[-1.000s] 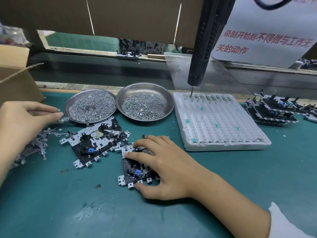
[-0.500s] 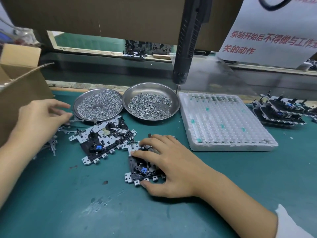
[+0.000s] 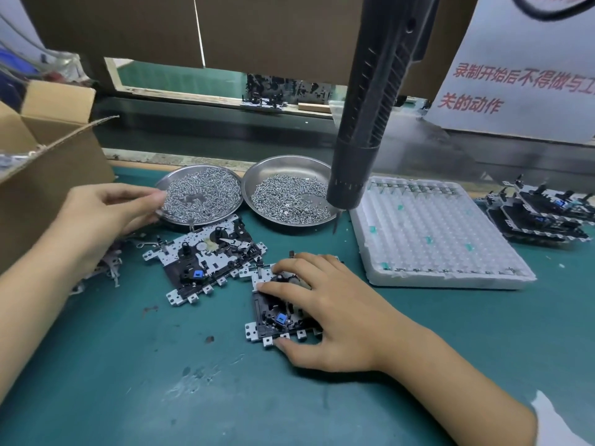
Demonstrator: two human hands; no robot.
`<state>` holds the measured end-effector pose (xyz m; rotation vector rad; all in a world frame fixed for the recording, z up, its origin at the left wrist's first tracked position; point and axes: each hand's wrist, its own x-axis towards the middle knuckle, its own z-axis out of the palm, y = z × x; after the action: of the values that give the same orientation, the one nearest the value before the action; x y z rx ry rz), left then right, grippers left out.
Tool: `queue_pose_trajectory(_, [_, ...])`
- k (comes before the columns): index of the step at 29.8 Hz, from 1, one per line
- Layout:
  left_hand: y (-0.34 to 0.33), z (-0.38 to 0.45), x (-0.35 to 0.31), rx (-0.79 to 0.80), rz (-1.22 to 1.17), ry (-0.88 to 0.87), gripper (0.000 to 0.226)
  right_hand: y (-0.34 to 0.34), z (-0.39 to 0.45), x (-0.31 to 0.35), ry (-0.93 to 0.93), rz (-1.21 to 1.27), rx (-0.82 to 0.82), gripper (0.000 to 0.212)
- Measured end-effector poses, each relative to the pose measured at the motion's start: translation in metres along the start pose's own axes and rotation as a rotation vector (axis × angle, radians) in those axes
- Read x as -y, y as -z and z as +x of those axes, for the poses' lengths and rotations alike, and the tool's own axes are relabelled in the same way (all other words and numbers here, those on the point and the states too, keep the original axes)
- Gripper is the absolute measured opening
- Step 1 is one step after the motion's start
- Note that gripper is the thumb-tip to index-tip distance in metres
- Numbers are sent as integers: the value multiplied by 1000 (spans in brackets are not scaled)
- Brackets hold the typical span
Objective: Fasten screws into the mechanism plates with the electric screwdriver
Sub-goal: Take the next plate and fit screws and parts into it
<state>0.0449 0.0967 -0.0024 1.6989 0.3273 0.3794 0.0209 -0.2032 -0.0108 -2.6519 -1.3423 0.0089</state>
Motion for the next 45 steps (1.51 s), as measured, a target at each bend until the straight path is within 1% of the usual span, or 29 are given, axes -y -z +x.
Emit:
queue_pose_trajectory(3, [0, -1, -5, 85, -116, 89, 31, -1, -1, 1, 0, 7, -5, 62])
queue_pose_trajectory(6, [-2, -2, -8, 98, -136, 109, 33, 0, -1, 1, -3, 15, -16, 62])
queue_pose_trajectory(9, [-2, -2, -9, 65, -151, 112, 27, -1, -1, 1, 6, 14, -27, 62])
queue_pose_trajectory(13, [-2, -1, -9, 39, -149, 116, 13, -2, 0, -1, 13, 4, -21, 63])
queue_pose_trajectory(16, [0, 0, -7, 5, -113, 92, 11, -3, 0, -1, 23, 16, -39, 63])
queue_pose_trajectory(18, [0, -1, -7, -13, -48, 54, 14, -4, 0, -2, 33, 15, -40, 63])
queue_pose_trajectory(19, [0, -1, -8, -9, -52, 42, 16, -4, 1, -2, 38, 11, -42, 63])
queue_pose_trajectory(21, [0, -3, -12, 30, -117, 34, 21, -4, 1, -4, 46, 4, -48, 63])
queue_pose_trajectory(23, [-4, -10, -18, 87, -199, 18, 20, -4, 0, -4, 57, -1, -67, 62])
queue_pose_trajectory(25, [-15, -22, -23, 143, -245, -43, 15, -4, 0, -3, 54, 44, -125, 59])
queue_pose_trajectory(26, [-24, -30, -24, 168, -222, -98, 15, -3, 0, -2, 45, 95, -181, 55])
queue_pose_trajectory(28, [-46, -50, -25, 220, -114, -229, 16, -1, 1, -3, 18, 199, -374, 45])
queue_pose_trajectory(30, [-69, -70, -22, 312, -97, -346, 15, 2, 1, -4, -64, 313, -569, 36])
queue_pose_trajectory(31, [-78, -79, -19, 343, -106, -405, 14, 5, 1, -4, -125, 407, -625, 31])
queue_pose_trajectory(33, [-92, -92, -11, 361, -78, -520, 10, 9, 2, -6, -221, 671, -657, 23])
queue_pose_trajectory(34, [-96, -96, -8, 358, -34, -579, 11, 12, 1, -8, -250, 793, -651, 20])
queue_pose_trajectory(36, [-99, -101, -3, 338, 69, -669, 14, 18, -1, -14, -266, 898, -596, 24])
queue_pose_trajectory(40, [-101, -104, 0, 278, 114, -655, 16, 27, -4, -25, -272, 855, -324, 20])
queue_pose_trajectory(42, [-103, -107, 0, 282, 128, -630, 16, 26, -4, -29, -293, 820, -268, 17])
queue_pose_trajectory(45, [-103, -113, -2, 326, 156, -598, 18, 26, -6, -31, -306, 782, -237, 19])
